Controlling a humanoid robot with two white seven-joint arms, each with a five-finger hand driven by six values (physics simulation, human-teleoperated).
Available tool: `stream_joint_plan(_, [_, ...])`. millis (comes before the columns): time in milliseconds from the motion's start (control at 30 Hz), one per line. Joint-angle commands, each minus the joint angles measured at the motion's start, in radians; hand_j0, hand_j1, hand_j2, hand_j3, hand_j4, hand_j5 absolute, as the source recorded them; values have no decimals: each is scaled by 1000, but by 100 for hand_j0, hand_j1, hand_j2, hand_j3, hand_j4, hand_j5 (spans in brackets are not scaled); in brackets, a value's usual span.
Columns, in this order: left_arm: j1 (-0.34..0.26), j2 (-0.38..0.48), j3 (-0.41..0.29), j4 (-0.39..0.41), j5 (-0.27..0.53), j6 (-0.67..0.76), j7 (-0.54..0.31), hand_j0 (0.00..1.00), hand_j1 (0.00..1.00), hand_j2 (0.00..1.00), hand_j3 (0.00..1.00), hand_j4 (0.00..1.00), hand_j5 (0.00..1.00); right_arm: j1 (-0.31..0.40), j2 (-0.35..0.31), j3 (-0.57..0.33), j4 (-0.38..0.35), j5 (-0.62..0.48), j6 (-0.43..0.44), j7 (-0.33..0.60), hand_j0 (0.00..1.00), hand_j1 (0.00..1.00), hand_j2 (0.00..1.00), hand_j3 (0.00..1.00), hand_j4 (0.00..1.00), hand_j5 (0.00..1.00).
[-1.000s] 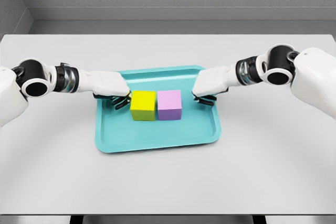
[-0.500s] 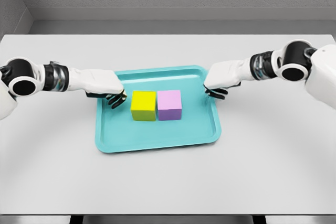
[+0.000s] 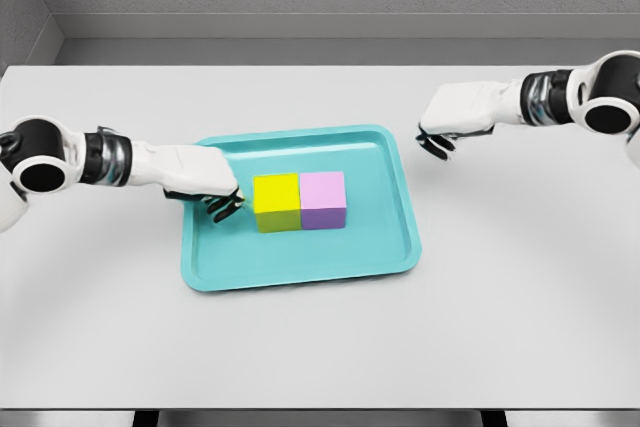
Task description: Push two cubes
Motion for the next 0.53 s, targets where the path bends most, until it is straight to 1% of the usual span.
stream_joint_plan(0, [-3,50,7,6,35,2,0,16,16,16,16,16,16,3,-36,-120,-1,-7,3,0,100,100,100,100,100,100])
stream_joint_plan(33, [-6,91,23,23,81,2,0,15,15,15,15,15,15,31,-50,-177,-1,-9,3,0,100,100,100,100,100,100])
stream_joint_plan(67, [-11,124,55,76,149,2,0,16,16,16,16,16,16,41,-62,-194,0,-9,3,0,100,100,100,100,100,100])
stream_joint_plan(100, [-11,134,96,179,230,2,0,21,21,21,21,21,21,46,-70,-202,0,-9,3,0,100,100,100,100,100,100])
stream_joint_plan(133, [-11,131,153,308,287,2,0,34,34,34,34,34,34,51,-88,-206,0,-9,3,0,100,100,100,100,100,100])
stream_joint_plan(167, [-11,119,190,429,327,2,0,58,58,58,58,58,58,69,-91,-235,2,-9,3,0,100,100,100,100,100,100])
stream_joint_plan(200, [-11,108,208,489,333,2,0,92,92,92,92,92,92,87,-93,-271,4,-9,3,0,100,100,100,100,100,100])
stream_joint_plan(233, [-9,95,208,485,333,2,0,100,100,100,100,100,100,91,-103,-280,5,-9,3,0,100,100,100,100,100,100])
stream_joint_plan(267, [-8,78,208,489,333,2,0,100,100,100,100,100,100,91,-117,-281,5,-9,3,0,100,100,100,100,100,100])
stream_joint_plan(500, [-5,87,208,495,333,2,0,100,100,100,100,100,100,95,-116,-278,5,-9,3,0,100,100,100,100,100,100])
